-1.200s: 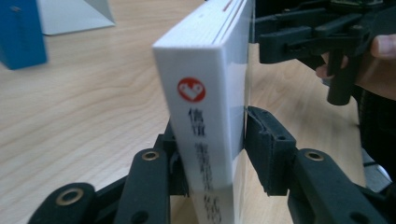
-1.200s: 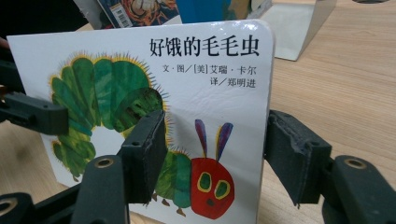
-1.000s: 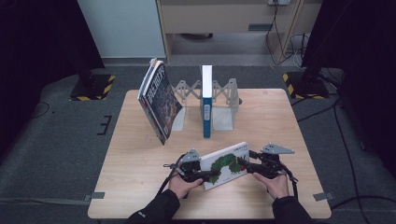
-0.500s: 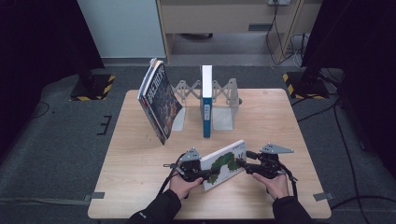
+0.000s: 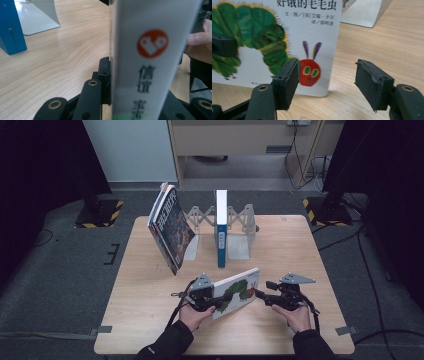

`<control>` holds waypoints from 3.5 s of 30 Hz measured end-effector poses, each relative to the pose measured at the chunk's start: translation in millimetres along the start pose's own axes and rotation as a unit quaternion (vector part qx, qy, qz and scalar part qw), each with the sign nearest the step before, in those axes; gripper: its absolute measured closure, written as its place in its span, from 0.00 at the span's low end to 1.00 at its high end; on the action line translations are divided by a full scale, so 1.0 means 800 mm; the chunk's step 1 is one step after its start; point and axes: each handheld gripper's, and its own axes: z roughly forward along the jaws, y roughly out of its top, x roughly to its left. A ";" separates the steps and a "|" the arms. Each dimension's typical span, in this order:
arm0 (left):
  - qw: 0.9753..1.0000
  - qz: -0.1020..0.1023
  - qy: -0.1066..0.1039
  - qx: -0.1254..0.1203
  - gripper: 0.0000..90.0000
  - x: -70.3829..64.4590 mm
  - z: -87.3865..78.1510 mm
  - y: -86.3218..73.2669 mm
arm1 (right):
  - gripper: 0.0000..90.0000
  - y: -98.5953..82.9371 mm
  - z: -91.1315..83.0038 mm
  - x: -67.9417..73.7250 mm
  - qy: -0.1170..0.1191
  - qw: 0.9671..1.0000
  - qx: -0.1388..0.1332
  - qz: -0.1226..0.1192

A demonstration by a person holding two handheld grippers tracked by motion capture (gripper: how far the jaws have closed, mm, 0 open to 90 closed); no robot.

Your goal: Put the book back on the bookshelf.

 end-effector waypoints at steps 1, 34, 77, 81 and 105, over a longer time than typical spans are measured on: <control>1.000 0.000 0.000 0.000 0.83 0.000 0.000 0.000 | 0.39 0.000 0.000 0.000 0.000 1.000 0.000 0.000; 0.992 -0.025 0.089 -0.084 0.83 0.014 -0.019 0.072 | 0.16 -0.025 -0.005 -0.055 -0.130 0.982 0.138 -0.021; 0.974 -0.009 0.201 -0.101 0.83 0.030 0.073 0.094 | 0.03 -0.043 -0.002 -0.059 -0.144 0.983 0.102 -0.048; 0.972 -0.015 0.208 -0.103 0.83 0.031 0.081 0.094 | 0.03 -0.043 -0.002 -0.059 -0.144 0.983 0.102 -0.048; 0.965 -0.028 0.238 -0.109 0.83 0.048 0.111 0.089 | 0.03 -0.043 -0.002 -0.059 -0.144 0.983 0.102 -0.048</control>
